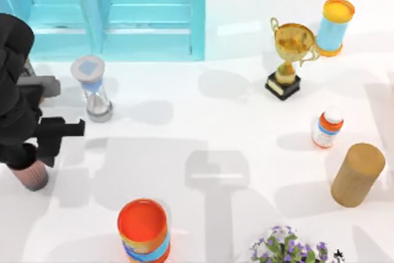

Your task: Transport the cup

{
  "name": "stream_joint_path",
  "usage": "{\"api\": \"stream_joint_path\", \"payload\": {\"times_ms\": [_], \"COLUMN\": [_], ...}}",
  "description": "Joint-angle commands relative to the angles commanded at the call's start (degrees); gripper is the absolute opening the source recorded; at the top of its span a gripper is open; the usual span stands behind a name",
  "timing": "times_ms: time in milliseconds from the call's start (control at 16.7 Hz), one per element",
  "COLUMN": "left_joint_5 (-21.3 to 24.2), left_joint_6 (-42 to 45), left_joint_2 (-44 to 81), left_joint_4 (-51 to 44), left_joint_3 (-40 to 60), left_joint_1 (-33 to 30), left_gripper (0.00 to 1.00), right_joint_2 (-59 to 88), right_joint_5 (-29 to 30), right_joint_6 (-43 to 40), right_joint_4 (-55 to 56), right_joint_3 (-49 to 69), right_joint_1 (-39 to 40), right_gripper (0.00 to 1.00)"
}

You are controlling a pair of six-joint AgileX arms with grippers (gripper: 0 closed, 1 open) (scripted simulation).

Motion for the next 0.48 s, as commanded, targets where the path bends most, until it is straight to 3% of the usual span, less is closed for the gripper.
{"api": "stream_joint_path", "payload": {"times_ms": [240,480], "left_joint_5": [0.00,0.00], "left_joint_6": [0.00,0.00], "left_joint_2": [0.00,0.00], "left_joint_4": [0.00,0.00], "left_joint_3": [0.00,0.00], "left_joint_1": [0.00,0.00], "left_gripper": [0.98,1.00], "right_joint_2": [0.00,0.00], "right_joint_5": [0.00,0.00], "right_joint_6": [0.00,0.00], "right_joint_4": [0.00,0.00], "right_joint_3": [0.00,0.00], "right_joint_1": [0.00,0.00], "right_gripper": [1.00,1.00]}}
